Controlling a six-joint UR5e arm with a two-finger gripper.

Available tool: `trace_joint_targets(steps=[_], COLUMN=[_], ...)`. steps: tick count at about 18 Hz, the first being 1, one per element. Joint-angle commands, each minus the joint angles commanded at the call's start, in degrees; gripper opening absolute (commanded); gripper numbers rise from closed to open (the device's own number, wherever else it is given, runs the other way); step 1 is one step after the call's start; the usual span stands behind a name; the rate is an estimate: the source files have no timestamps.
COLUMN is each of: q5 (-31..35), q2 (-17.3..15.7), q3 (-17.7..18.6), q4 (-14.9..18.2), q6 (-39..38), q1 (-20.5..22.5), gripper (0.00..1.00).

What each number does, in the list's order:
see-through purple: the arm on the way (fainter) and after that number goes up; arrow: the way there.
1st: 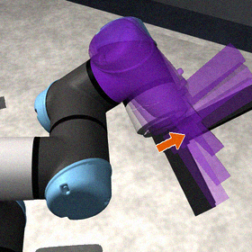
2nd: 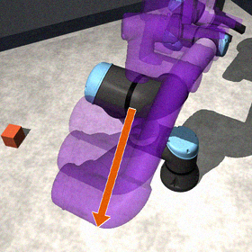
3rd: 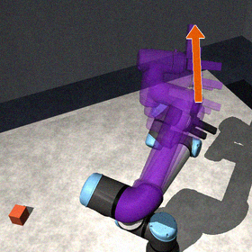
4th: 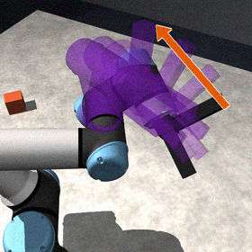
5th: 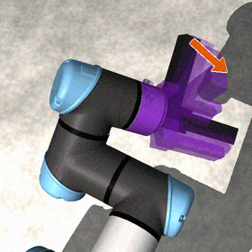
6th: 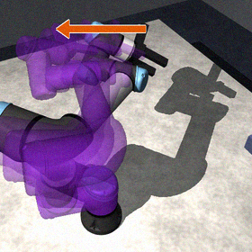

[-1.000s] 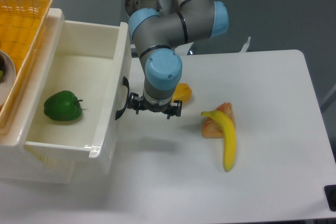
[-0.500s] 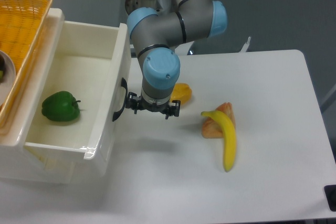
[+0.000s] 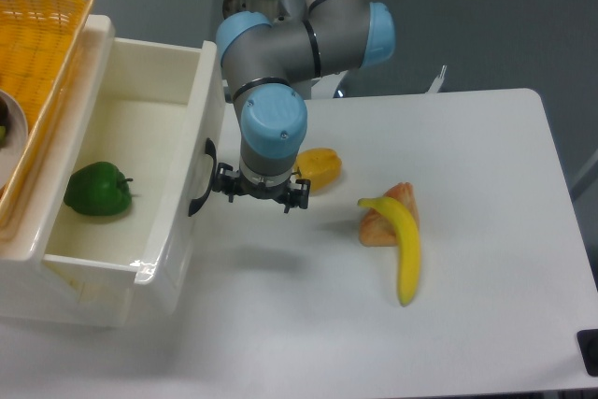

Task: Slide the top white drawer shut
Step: 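Press the gripper against the drawer front beside the black handle, then push the drawer front inward with the gripper until the drawer shuts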

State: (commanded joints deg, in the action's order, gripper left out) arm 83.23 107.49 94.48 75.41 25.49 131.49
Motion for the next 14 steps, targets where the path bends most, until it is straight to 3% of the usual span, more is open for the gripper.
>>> trace_joint_targets(steps=[14], q5=[-0.4], q2=[0.1], q3=[-0.3], q4=[0.0], q6=[-0.1], q1=[-3.1], gripper=[1.00])
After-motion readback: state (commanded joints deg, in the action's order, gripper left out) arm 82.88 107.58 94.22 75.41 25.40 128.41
